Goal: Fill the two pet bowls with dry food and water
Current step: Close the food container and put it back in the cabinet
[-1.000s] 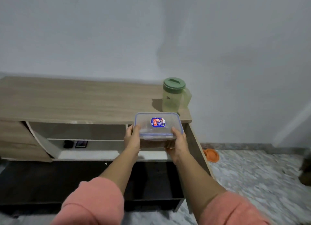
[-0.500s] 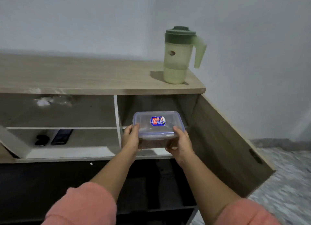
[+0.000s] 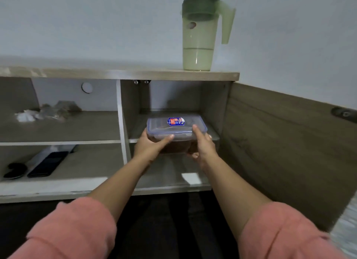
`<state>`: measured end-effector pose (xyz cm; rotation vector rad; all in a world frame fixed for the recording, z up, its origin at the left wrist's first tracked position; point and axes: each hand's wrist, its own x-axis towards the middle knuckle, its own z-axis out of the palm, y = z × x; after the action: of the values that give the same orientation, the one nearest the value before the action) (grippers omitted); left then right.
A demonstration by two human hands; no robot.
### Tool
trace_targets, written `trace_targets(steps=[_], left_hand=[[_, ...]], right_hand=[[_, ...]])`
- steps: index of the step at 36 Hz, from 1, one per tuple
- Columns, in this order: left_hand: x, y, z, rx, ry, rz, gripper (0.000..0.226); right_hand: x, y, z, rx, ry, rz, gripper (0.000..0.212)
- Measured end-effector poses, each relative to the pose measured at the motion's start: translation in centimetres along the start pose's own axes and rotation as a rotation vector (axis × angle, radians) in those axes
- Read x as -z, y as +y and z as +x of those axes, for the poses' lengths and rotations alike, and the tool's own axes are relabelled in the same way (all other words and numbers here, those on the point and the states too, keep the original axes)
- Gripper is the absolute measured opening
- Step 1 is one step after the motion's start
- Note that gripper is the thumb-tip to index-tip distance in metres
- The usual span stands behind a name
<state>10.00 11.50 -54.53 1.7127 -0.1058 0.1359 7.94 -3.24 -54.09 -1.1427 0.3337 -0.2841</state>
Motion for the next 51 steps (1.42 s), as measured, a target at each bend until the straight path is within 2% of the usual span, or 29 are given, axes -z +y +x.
trace_targets(steps=[4,9,16,21,24,30,42,51], left_hand=[[0.3,0.0,1.2,-0.049,-0.008,0.251,0.089],[0.2,-0.2,2.4,-0.064,0.003,0.411,0.090],[0.8,-1.0,4.0,-0.101,0.006,0.578,0.087],[1.0,-1.0,5.3,-0.079,-0.021,0.662,0.067],[0.9,-1.4,6.1,-0.042,-0.007,0.703,0.053],[0.2,-2.1,6.7,-0.066,0.094,0.759,0.045],[0.4,-3.4,7.9,-0.119,0.154,0.735,0.034],[0.4,-4.2,8.0,-0.156,0.185,0.666,0.027]], right_hand=[[0.1,-0.4,1.1,0.033,-0.088,-0.066,0.061],[0.5,-0.4,2.7,0.076,-0.127,-0.303,0.081],[1.0,-0.2,4.5,0.223,-0.045,-0.732,0.065],[0.7,-0.5,5.8,0.280,0.022,-0.989,0.061],[0.5,-0.4,6.5,0.283,0.039,-1.026,0.054],[0.5,0.0,7.7,0.308,0.065,-1.069,0.040],[0.5,0.4,8.8,0.344,0.142,-1.221,0.047],[0.5,1.1,9.7,0.364,0.185,-1.192,0.044]])
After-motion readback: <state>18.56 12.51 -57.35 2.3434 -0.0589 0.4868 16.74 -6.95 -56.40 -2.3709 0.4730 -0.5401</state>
